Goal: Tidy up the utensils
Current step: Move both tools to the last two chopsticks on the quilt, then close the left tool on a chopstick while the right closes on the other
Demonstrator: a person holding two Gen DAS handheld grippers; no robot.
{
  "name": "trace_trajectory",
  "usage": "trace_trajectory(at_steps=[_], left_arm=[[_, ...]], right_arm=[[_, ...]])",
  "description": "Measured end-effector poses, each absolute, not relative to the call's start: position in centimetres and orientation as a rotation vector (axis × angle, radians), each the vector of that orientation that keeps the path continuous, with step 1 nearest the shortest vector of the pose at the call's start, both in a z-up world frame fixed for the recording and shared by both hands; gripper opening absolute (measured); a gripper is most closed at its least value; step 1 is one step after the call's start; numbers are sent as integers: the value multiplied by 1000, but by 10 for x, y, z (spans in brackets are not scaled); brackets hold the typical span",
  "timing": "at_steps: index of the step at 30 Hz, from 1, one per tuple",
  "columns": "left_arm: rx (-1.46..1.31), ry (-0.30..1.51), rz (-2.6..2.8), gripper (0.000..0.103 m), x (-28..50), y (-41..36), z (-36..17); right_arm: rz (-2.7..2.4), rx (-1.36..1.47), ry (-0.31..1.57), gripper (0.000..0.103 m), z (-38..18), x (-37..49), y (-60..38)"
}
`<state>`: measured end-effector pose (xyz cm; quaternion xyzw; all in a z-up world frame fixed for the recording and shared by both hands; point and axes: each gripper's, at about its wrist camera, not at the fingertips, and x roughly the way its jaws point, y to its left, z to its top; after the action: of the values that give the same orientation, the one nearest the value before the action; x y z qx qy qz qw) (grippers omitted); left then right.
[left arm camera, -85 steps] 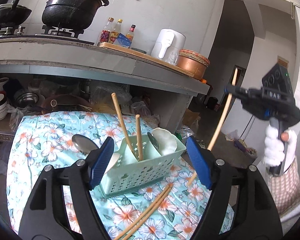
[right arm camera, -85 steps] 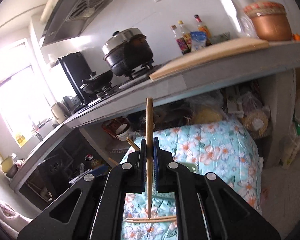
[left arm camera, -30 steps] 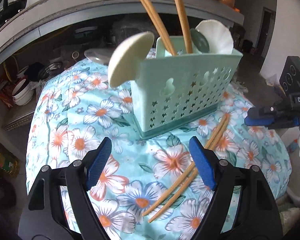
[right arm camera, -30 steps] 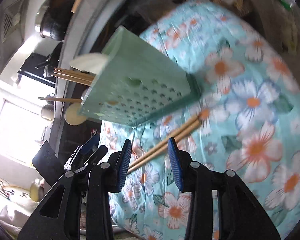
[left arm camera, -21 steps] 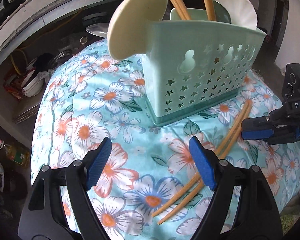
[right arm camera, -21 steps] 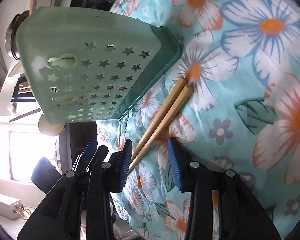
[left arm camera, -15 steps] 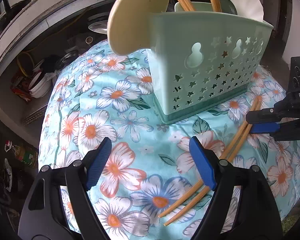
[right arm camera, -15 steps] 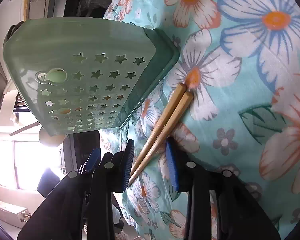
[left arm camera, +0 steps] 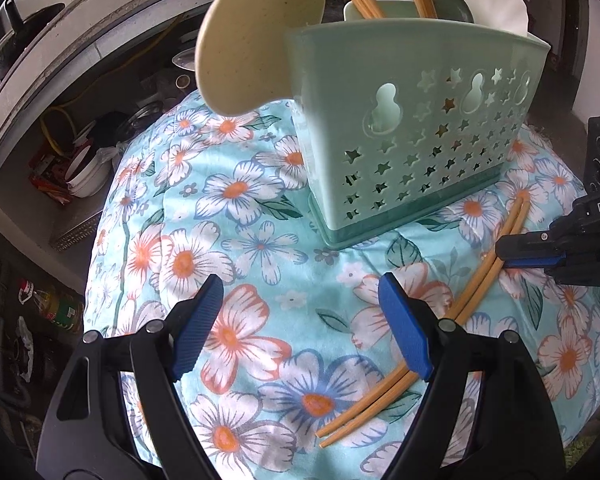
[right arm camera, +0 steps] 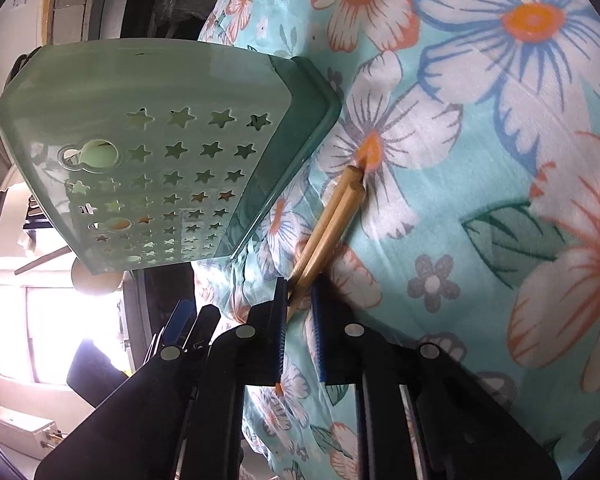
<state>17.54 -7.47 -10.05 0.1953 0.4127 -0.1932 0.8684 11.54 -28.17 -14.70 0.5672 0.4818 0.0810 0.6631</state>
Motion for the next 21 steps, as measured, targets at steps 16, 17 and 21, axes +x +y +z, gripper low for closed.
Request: trace_trajectory(at_steps=[16,17,21], left_arm=[[413,865,-407,76,174,-77,-99],[413,865,-408,76,174,-78,-99],[397,853,-451,76,169,-78,-97]], right_arm=[[206,1274,1108,12,-144,85,-304],[204,1271,1110,12,-143,83,-306],[198,1254,1126,12,-137,69,-314]])
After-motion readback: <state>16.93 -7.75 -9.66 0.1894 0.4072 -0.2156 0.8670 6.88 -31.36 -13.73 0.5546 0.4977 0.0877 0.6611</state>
